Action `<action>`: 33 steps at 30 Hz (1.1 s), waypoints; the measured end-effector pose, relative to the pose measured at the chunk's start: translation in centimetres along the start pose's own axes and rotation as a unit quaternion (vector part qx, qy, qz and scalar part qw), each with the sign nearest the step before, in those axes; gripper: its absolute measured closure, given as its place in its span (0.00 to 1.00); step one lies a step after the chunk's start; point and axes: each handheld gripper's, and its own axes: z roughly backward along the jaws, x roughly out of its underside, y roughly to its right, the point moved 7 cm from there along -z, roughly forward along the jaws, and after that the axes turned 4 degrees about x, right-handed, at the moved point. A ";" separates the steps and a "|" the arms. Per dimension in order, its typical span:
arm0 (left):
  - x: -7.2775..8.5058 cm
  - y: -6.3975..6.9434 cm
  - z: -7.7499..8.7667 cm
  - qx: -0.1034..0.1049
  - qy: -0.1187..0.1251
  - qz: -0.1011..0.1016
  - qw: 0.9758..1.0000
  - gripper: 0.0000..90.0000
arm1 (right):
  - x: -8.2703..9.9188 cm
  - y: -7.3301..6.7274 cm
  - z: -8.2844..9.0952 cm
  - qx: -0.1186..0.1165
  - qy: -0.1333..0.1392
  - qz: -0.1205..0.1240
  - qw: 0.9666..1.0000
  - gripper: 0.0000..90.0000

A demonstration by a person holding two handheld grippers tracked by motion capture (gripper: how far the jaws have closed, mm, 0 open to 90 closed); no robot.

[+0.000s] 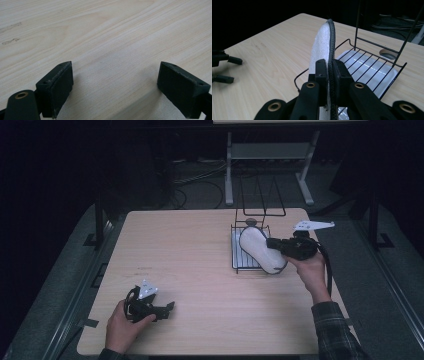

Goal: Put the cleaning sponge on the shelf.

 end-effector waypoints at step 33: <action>0.0 0.0 0.0 0.000 0.000 0.000 1.000 0.14 | -0.7 3.7 -6.3 -0.003 -0.014 -0.051 0.999 0.92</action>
